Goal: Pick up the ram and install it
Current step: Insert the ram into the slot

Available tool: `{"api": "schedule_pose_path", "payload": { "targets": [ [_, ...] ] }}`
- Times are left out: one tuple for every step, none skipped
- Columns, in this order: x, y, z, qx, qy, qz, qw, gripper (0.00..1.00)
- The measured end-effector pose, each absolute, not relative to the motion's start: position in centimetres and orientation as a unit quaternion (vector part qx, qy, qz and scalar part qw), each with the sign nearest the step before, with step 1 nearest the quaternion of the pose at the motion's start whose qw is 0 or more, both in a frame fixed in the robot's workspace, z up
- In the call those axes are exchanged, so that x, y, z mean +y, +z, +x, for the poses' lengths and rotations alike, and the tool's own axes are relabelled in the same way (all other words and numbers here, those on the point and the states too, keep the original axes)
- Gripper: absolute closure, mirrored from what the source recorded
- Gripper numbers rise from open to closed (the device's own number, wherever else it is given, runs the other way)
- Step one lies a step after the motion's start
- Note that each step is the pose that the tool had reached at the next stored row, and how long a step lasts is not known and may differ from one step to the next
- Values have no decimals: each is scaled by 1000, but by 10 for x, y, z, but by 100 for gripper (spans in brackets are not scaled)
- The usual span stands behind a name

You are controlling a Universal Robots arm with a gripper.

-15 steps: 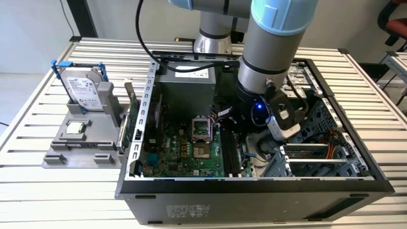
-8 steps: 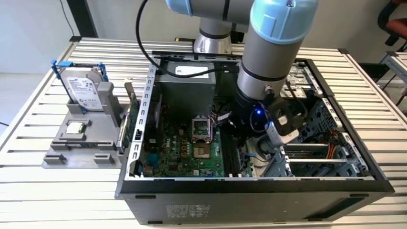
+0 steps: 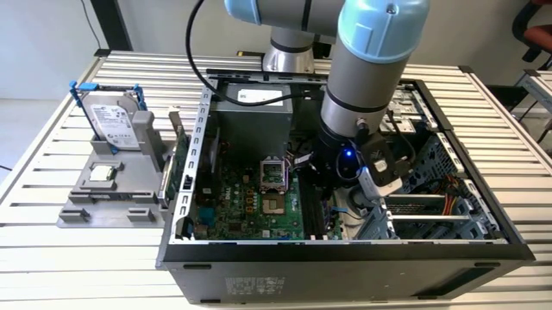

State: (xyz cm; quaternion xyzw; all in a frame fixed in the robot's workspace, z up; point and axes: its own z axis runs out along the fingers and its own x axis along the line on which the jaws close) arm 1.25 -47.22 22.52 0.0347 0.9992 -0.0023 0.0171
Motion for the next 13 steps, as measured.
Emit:
{"api": "schedule_pose_path", "payload": {
  "targets": [
    [-472,225,12,999,-2,36,17,100],
    [-472,225,12,999,-2,36,17,100],
    [-472,225,12,999,-2,36,17,100],
    [-472,224,12,999,-2,36,17,100],
    [-472,223,12,999,-2,36,17,100],
    [-472,222,12,999,-2,36,17,100],
    [-472,221,12,999,-2,36,17,100],
    [-472,221,12,999,-2,36,17,100],
    [-472,221,12,999,-2,36,17,100],
    [-472,221,11,999,-2,36,17,100],
    [-472,221,11,999,-2,37,17,100],
    [-472,221,11,999,-2,38,17,100],
    [-472,221,11,999,-2,38,17,100]
  ]
}}
